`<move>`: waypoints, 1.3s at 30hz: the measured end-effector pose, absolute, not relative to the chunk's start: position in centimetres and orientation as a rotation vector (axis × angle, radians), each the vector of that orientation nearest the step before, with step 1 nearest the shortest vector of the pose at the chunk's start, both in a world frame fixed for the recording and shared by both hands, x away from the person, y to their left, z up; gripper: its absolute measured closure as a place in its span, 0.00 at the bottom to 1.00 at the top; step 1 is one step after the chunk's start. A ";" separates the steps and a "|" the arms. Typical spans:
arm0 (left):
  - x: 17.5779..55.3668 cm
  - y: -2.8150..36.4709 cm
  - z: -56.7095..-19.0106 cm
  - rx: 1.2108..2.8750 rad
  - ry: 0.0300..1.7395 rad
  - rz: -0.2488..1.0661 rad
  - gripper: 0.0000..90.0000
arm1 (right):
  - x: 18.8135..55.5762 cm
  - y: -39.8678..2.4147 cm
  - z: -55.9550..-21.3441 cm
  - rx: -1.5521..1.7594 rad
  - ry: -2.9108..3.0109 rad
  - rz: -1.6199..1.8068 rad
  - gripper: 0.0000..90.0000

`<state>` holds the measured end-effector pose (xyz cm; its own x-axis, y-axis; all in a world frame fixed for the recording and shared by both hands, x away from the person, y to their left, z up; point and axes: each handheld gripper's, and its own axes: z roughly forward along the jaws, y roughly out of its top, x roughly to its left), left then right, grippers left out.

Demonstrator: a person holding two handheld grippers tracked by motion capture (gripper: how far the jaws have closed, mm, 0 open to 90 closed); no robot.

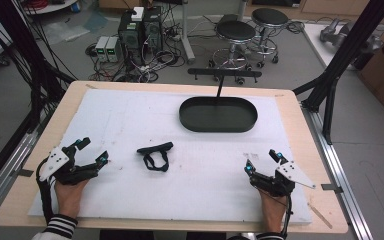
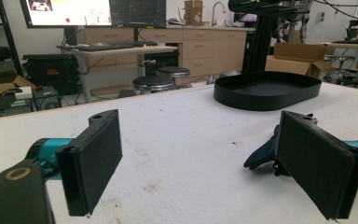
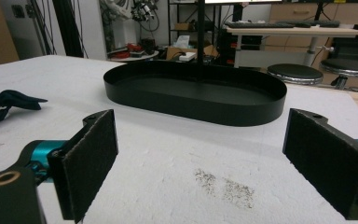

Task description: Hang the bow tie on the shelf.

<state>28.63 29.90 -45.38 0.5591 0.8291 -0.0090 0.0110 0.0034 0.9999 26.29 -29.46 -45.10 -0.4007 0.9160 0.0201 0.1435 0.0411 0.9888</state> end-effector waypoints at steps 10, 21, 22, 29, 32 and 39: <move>28.6 29.9 -45.4 1.438 0.773 0.753 0.17 | 26.2 -29.5 -45.1 1.089 1.623 1.435 0.10; 28.6 29.8 -45.4 1.441 0.766 0.754 0.16 | 26.2 -29.4 -45.1 1.088 1.622 1.427 0.10; 28.6 29.9 -45.4 1.442 0.764 0.753 0.16 | 26.2 -29.4 -45.1 1.087 1.627 1.424 0.10; 28.7 30.0 -45.3 1.425 0.788 0.739 0.17 | 26.3 -29.5 -45.1 1.094 1.626 1.427 0.10; 28.8 30.3 -45.3 1.419 0.821 0.725 0.16 | 26.3 -29.5 -45.1 1.094 1.627 1.427 0.10; 29.1 31.0 -43.9 1.459 0.846 0.719 0.16 | 26.4 -29.5 -45.1 1.105 1.626 1.433 0.10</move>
<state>29.08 30.98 -43.92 0.5379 0.8413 -0.0528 0.0839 0.0089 0.9964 26.36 -29.54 -45.09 -0.3960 0.9176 0.0356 0.1507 0.0267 0.9882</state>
